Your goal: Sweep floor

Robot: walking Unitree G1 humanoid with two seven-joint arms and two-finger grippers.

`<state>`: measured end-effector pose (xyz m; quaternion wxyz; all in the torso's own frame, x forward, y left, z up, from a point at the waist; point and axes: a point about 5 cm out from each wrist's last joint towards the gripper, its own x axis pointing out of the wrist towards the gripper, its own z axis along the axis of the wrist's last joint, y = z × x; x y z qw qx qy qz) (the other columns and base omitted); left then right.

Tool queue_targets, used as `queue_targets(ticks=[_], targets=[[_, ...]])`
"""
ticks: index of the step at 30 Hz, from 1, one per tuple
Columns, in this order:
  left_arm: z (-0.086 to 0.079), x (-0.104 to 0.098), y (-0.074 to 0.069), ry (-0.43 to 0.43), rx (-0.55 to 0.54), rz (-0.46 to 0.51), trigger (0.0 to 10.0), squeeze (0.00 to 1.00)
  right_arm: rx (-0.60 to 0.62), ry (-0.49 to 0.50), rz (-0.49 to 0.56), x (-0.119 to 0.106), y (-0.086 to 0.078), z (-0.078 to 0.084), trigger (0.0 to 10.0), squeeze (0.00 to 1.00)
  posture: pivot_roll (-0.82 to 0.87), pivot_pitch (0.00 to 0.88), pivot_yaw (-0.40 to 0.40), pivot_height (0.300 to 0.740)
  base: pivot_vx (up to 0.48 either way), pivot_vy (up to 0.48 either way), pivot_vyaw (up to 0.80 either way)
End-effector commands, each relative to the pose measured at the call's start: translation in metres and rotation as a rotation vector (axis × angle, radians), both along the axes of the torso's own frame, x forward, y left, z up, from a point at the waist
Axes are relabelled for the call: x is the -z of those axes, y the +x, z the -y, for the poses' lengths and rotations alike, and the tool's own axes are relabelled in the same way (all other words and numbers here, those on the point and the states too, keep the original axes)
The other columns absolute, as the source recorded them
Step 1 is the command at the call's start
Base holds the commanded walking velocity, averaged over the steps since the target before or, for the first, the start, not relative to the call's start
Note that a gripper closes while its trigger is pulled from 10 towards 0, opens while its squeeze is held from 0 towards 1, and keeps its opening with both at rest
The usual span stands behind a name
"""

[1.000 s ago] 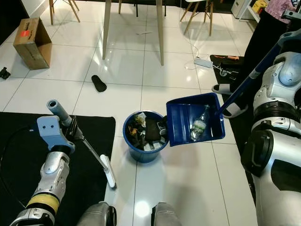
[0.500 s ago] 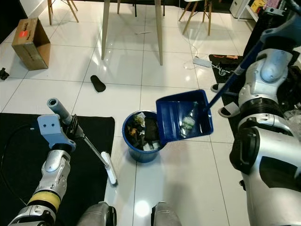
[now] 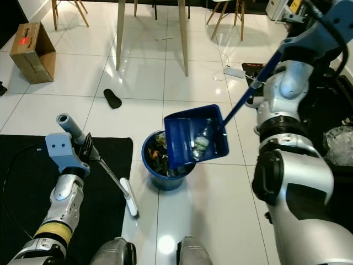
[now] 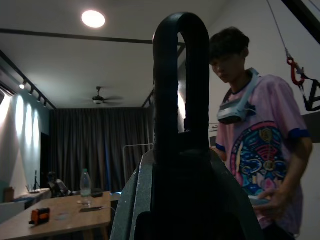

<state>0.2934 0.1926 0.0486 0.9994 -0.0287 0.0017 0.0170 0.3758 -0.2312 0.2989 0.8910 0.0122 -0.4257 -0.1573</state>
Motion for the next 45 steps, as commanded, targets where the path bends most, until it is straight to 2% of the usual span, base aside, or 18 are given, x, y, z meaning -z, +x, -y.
queue_targets(ticks=[1,4,5,8,10,14,19,35,45], targets=[[0.004,-0.005,0.003,-0.005,0.005,0.035,10.0,0.0,-0.011,-0.039,0.135,-0.026,-0.006,-0.009,10.0,0.0,0.02,0.033,-0.005,0.74,0.0,0.0,0.0],[0.004,-0.005,0.004,-0.006,0.006,0.035,10.0,0.0,-0.027,-0.055,0.136,-0.026,-0.005,-0.015,10.0,0.0,0.02,0.035,-0.007,0.74,0.0,0.0,0.0],[0.005,-0.005,0.004,-0.008,0.006,0.036,10.0,0.0,-0.058,-0.091,0.137,-0.026,-0.004,-0.026,10.0,0.0,0.02,0.037,-0.008,0.74,0.0,0.0,0.0],[0.005,-0.005,0.003,-0.009,0.005,0.036,10.0,0.0,-0.084,-0.13,0.136,-0.025,-0.003,-0.035,10.0,0.0,0.02,0.037,-0.008,0.74,0.0,0.0,0.0],[0.005,-0.005,0.003,-0.009,0.005,0.036,10.0,0.0,-0.084,-0.13,0.136,-0.025,-0.003,-0.035,10.0,0.0,0.02,0.037,-0.008,0.74,0.0,0.0,0.0],[0.006,-0.004,0.003,-0.012,0.005,0.034,10.0,0.0,-0.117,-0.184,0.142,-0.024,-0.003,-0.047,10.0,0.0,0.01,0.039,-0.011,0.74,0.0,0.0,0.0],[0.007,-0.003,0.003,-0.014,0.005,0.033,10.0,0.0,-0.116,-0.199,0.145,-0.024,-0.003,-0.05,10.0,0.0,0.01,0.04,-0.011,0.74,0.0,0.0,0.0],[0.012,-0.004,0.006,-0.017,0.028,0.034,10.0,0.0,-0.171,-0.372,0.205,-0.028,-0.007,-0.083,10.0,0.0,-0.01,0.042,0.01,0.74,0.0,0.0,0.0],[0.014,-0.004,0.006,-0.018,0.032,0.038,10.0,0.0,-0.155,-0.377,0.223,-0.029,-0.008,-0.086,10.0,0.0,-0.02,0.041,0.011,0.74,0.0,0.0,0.0]])
